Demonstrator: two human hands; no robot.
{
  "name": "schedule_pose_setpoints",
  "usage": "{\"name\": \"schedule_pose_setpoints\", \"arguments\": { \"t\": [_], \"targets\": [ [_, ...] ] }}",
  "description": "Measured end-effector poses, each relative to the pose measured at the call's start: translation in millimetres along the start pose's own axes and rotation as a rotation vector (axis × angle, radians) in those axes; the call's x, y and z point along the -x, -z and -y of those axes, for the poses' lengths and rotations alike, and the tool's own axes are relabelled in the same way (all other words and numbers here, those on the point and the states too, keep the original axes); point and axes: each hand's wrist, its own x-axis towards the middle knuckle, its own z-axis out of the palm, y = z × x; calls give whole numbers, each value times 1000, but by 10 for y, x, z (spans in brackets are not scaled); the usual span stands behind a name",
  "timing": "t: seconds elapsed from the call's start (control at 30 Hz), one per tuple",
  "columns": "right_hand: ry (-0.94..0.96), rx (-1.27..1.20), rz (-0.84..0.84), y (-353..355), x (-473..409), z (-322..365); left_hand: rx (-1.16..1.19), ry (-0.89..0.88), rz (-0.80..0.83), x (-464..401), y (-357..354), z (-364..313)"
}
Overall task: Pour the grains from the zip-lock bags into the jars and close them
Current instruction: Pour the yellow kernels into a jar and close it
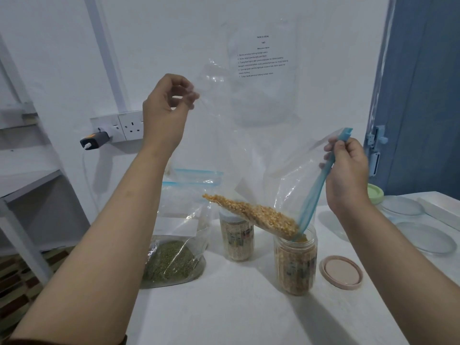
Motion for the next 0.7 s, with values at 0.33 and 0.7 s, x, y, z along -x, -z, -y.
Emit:
{"name": "schedule_pose_setpoints", "arguments": {
  "t": [0.33,0.7],
  "targets": [
    [-25,1,-38,34,-23,8,11,-13,-12,-64,-42,-26],
    [-40,-8,-80,83,-33,-42,37,-30,1,-125,-50,-25]
  ]
}}
